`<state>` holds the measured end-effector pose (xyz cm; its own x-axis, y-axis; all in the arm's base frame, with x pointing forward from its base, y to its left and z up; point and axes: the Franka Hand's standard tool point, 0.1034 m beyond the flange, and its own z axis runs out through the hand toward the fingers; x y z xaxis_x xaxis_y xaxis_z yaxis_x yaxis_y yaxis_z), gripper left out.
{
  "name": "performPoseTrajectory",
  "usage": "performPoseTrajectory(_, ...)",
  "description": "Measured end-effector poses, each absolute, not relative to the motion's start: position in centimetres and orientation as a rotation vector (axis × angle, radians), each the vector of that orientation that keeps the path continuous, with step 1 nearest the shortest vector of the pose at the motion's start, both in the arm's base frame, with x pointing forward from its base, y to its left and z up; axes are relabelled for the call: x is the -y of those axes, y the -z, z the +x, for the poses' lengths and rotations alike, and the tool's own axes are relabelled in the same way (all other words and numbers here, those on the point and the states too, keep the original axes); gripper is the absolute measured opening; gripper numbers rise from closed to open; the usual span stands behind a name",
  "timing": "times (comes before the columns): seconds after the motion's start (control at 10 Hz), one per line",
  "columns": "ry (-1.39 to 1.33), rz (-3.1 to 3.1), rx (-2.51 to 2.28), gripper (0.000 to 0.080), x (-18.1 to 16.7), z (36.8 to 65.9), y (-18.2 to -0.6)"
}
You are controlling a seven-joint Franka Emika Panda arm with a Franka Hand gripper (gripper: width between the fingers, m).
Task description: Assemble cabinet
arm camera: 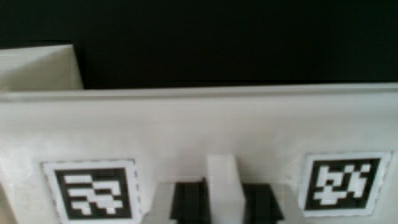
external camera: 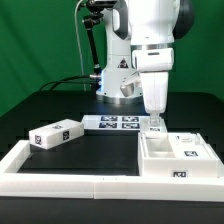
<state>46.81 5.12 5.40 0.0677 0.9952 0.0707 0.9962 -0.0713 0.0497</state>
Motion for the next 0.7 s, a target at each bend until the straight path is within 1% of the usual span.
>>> performPoseTrajectory(0.6,0.126,-2.262,2.156,0.0068,-4.81,46.76,-5.28)
performPoseTrajectory(0.7,0.122,-2.263,2.156,0.0068,-4.79,47.28,-5.46)
